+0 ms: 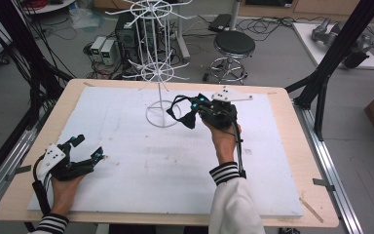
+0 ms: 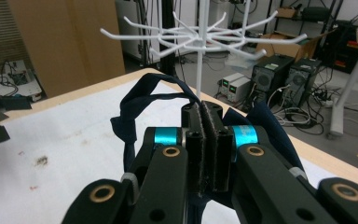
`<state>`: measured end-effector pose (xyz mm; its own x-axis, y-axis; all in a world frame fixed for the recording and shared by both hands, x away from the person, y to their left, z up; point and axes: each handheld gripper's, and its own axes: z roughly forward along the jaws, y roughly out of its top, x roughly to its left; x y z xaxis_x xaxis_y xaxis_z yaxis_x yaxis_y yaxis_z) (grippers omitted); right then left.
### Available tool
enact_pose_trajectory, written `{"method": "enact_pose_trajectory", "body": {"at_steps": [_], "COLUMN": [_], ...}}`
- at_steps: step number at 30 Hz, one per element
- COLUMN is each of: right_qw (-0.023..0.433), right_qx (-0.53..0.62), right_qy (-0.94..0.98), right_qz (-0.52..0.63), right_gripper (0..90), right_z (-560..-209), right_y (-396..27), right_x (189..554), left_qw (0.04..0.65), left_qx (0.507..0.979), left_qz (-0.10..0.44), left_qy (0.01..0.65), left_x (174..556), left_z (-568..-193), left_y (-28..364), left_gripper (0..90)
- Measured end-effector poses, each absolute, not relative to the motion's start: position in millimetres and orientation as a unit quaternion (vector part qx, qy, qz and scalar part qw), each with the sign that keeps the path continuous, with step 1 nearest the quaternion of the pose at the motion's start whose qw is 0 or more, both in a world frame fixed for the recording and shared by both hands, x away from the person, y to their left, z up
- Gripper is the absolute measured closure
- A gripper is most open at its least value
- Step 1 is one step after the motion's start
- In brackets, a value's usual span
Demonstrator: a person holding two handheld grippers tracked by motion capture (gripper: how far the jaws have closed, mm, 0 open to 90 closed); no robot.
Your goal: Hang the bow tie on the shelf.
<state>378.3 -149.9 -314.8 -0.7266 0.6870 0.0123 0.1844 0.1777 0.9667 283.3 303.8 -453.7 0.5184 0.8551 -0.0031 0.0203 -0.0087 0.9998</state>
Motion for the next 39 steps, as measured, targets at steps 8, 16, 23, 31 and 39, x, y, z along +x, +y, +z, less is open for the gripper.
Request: {"method": "enact_pose_trajectory", "body": {"at_steps": [8, 16, 23, 31, 39], "right_qw": [0.226, 0.232, 0.236, 0.241, 0.240], "right_qx": [0.281, 0.277, 0.286, 0.298, 0.307], "right_qy": [0.733, 0.731, 0.724, 0.731, 0.743], "right_qz": [0.576, 0.579, 0.581, 0.565, 0.545], "right_gripper": [87.6, 87.6, 87.6, 87.5, 87.2], "right_z": [-303, -292, -288, -293, -299], "right_y": [-137, -125, -120, -114, -112], "right_x": [379, 386, 396, 409, 414], "left_qw": [0.610, 0.610, 0.611, 0.610, 0.608], "left_qx": [0.622, 0.622, 0.622, 0.621, 0.622], "left_qz": [0.342, 0.342, 0.341, 0.343, 0.342], "left_qy": [0.353, 0.352, 0.352, 0.353, 0.356], "left_x": [283, 283, 283, 283, 284], "left_z": [-454, -454, -454, -454, -453], "left_y": [304, 304, 304, 303, 303], "left_gripper": [15.4, 15.3, 15.4, 15.4, 15.4]}}
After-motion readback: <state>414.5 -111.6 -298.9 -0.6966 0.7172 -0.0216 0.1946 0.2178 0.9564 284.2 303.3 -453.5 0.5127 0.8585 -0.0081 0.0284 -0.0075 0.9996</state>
